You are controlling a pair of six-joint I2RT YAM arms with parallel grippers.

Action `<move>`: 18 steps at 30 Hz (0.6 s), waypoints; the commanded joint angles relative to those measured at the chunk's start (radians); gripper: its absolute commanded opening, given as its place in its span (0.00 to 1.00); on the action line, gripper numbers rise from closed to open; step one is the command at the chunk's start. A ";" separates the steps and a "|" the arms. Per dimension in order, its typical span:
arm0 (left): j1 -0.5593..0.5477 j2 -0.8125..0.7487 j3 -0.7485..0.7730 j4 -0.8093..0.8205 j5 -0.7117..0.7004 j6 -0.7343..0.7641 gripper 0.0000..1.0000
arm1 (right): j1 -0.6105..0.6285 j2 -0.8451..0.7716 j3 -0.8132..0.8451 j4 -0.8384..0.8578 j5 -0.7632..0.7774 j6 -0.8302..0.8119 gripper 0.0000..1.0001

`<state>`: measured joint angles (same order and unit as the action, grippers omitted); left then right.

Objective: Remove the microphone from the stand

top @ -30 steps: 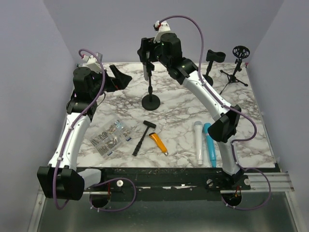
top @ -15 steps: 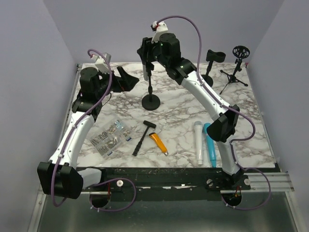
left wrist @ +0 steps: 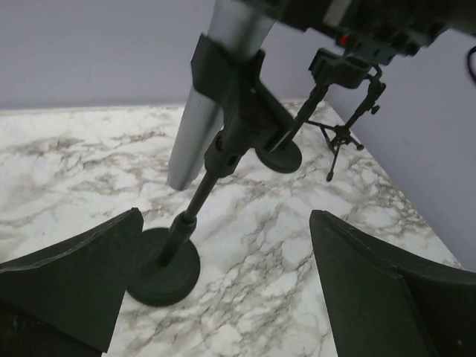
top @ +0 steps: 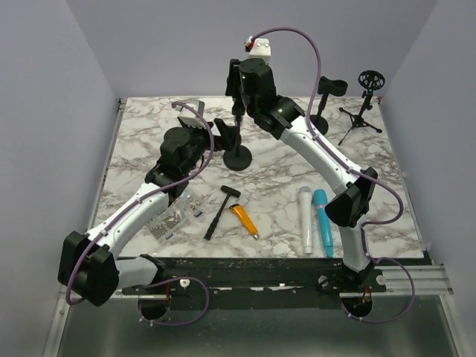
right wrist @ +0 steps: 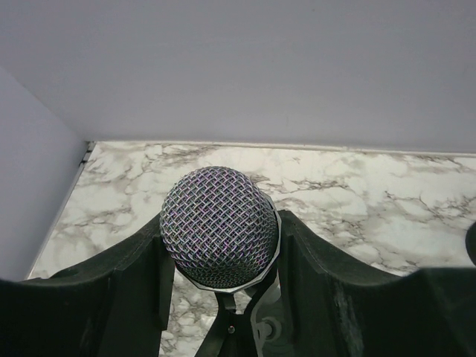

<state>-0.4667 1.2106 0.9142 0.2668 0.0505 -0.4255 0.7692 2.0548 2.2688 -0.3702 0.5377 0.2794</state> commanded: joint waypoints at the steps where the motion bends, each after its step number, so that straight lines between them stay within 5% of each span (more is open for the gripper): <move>1: -0.084 0.070 0.042 0.226 -0.207 0.089 0.97 | 0.008 0.012 0.075 -0.052 0.112 0.061 0.01; 6: -0.134 0.180 0.041 0.390 -0.293 0.134 0.79 | 0.008 -0.008 0.044 -0.023 0.118 0.064 0.01; 15: -0.175 0.348 0.180 0.451 -0.397 0.178 0.84 | 0.008 -0.015 0.028 -0.024 0.114 0.060 0.01; 18: -0.175 0.372 0.198 0.457 -0.426 0.173 0.77 | 0.008 -0.024 0.009 -0.019 0.114 0.062 0.01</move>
<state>-0.6353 1.5604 1.0626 0.6483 -0.2897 -0.2733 0.7692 2.0609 2.2890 -0.4129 0.6167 0.3225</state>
